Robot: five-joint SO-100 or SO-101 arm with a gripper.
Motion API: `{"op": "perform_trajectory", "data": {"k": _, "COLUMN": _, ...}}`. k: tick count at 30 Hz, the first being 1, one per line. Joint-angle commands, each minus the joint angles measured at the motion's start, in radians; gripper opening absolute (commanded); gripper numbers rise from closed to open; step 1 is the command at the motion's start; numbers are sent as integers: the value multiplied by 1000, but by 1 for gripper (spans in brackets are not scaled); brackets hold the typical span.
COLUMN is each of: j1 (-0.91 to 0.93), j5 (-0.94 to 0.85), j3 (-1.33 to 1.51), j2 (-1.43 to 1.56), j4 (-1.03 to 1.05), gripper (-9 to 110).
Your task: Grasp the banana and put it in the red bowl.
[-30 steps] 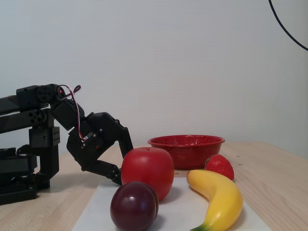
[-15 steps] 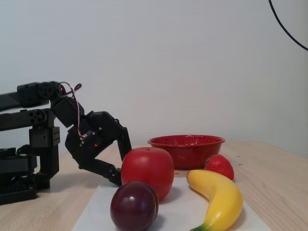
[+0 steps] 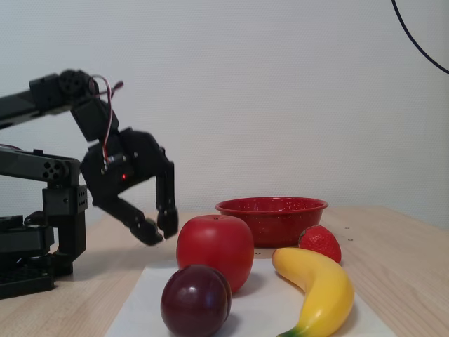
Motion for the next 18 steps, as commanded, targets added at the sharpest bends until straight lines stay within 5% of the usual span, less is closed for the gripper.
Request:
{"op": "perform_trajectory", "data": {"k": 1, "j1": -11, "j5": -9, "j3": -158, "j2": -40, "j4": 49, "gripper": 0}}
{"op": "perform_trajectory", "data": {"k": 18, "j1": -137, "j5": 41, "j3": -773, "j2": -483, "j4": 272, "gripper": 0}}
